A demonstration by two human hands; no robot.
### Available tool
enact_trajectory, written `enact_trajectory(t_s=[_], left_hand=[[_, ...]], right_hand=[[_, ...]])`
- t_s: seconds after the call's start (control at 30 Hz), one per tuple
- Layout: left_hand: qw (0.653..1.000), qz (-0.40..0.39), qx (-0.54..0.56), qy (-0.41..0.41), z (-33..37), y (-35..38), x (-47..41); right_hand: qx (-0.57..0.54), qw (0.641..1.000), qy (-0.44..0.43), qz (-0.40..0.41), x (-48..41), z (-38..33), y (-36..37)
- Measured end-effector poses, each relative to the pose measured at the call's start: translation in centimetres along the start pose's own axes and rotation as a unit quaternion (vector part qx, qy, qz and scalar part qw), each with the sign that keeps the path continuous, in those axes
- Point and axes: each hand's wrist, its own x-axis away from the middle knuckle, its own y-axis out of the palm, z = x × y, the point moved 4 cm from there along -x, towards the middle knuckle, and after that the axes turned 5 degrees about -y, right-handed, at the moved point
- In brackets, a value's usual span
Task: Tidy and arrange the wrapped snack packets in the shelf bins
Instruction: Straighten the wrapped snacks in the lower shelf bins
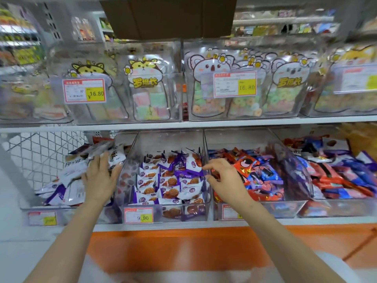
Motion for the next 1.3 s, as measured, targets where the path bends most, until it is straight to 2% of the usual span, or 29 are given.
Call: enact_trajectory(t_s=[0.13, 0.2, 0.27, 0.33, 0.4, 0.5, 0.6, 0.73, 1.0, 1.13, 1.3], left_hand=[[0.996, -0.076, 0.007, -0.056, -2.3, 1.6, -1.1], [0.995, -0.076, 0.022, -0.065, -2.4, 1.6, -1.2], [0.996, -0.045, 0.029, -0.069, -1.4, 1.1, -0.9], [0.998, -0.001, 0.021, -0.055, 0.6, 0.1, -0.1], [0.999, 0.030, 0.035, -0.004, 3.0, -0.5, 0.6], [0.995, 0.009, 0.052, 0.081, 7.2, -0.3, 2.0], [0.984, -0.041, 0.096, 0.148, 11.7, 0.7, 4.6], [0.963, -0.070, 0.128, 0.227, 15.2, 1.9, 7.1], [0.942, -0.121, 0.212, 0.229, 21.6, 3.4, 7.7], [0.937, -0.114, 0.236, 0.230, 24.5, 4.8, 8.4], [0.918, -0.137, 0.213, 0.306, 27.4, 6.8, 9.9]], right_hand=[[0.014, 0.999, 0.033, 0.023, 0.3, 1.8, -1.2], [0.044, 0.997, 0.054, 0.043, 0.4, 3.4, -2.3], [0.079, 0.995, 0.055, 0.034, 0.5, 5.1, -3.2], [0.113, 0.992, 0.039, -0.036, 0.7, 6.5, -3.1], [0.141, 0.981, 0.017, -0.132, 1.0, 7.4, -2.0], [0.140, 0.962, 0.015, -0.233, 1.0, 8.4, -0.5], [0.173, 0.947, 0.052, -0.265, -0.1, 10.1, -0.4], [0.218, 0.952, 0.104, -0.186, -1.6, 12.8, -2.1], [0.116, 0.985, 0.076, -0.102, -0.8, 13.5, -3.9], [0.091, 0.990, 0.095, -0.046, 0.7, 12.9, -6.0], [0.047, 0.992, 0.118, -0.002, 2.4, 10.8, -8.9]])
